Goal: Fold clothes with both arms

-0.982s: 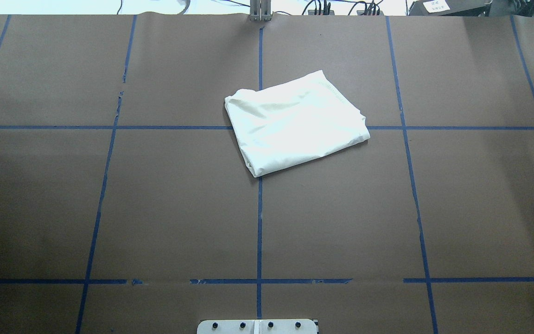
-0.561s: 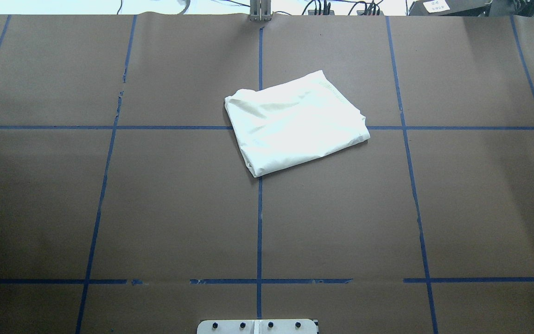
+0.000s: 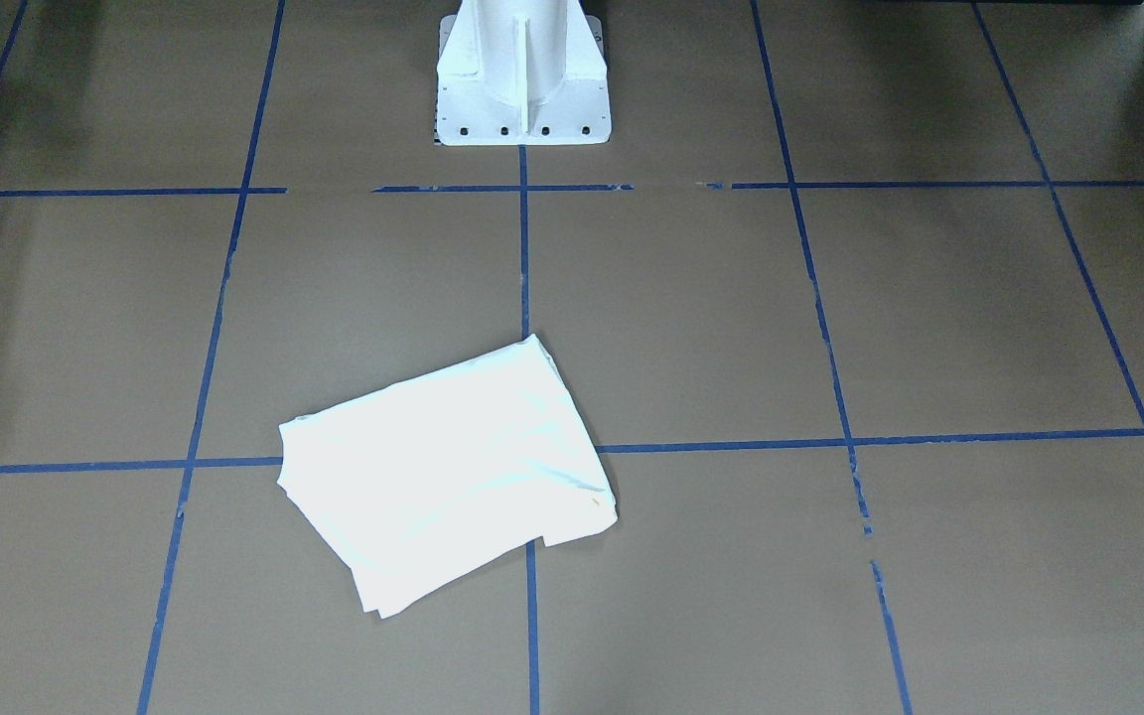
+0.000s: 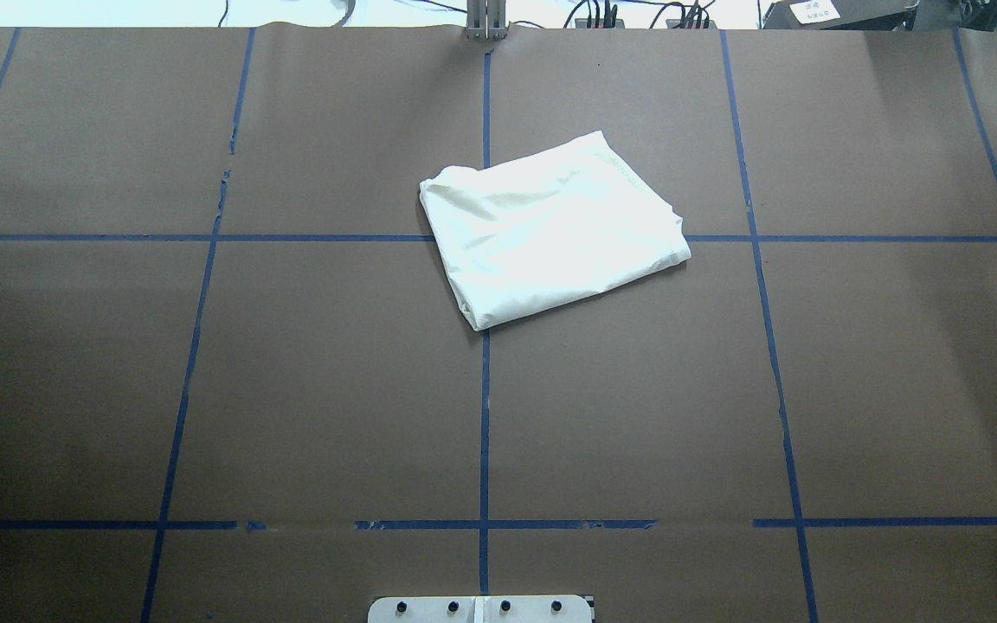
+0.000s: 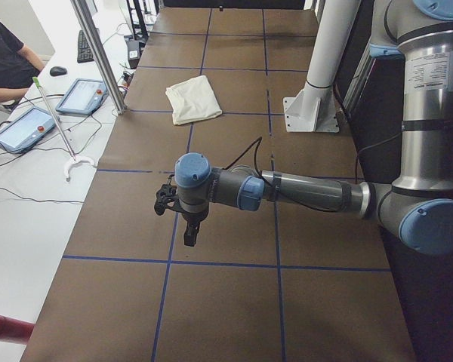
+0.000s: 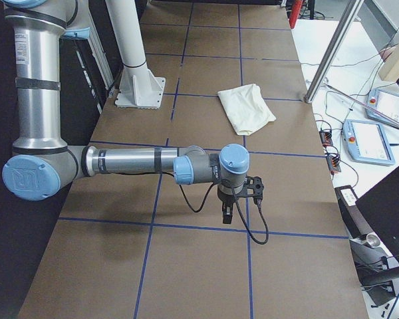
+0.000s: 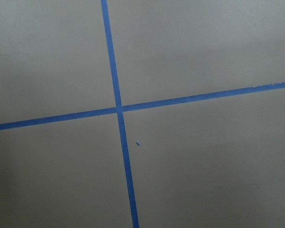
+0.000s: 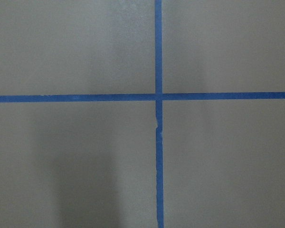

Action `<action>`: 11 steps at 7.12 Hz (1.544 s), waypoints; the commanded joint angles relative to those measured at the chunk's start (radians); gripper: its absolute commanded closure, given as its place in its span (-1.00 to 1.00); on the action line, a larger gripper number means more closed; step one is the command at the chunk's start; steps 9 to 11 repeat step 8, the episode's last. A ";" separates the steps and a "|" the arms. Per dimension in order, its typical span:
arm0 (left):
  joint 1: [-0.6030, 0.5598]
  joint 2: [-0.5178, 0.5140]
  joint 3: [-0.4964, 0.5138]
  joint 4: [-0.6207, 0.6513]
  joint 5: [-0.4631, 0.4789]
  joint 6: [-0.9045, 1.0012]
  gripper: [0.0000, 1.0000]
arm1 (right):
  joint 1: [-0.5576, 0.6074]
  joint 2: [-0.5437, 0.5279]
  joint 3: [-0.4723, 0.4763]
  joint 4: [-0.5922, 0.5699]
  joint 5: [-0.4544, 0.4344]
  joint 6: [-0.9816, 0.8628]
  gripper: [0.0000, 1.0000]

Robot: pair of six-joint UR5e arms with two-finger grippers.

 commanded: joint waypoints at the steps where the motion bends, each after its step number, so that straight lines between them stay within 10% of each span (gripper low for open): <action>1: 0.000 0.001 -0.006 -0.002 0.000 0.001 -1.00 | 0.000 -0.001 -0.005 0.006 0.003 0.000 -1.00; 11: 0.000 -0.010 -0.051 0.037 0.000 -0.001 -1.00 | 0.000 -0.001 -0.005 0.004 0.006 0.001 -1.00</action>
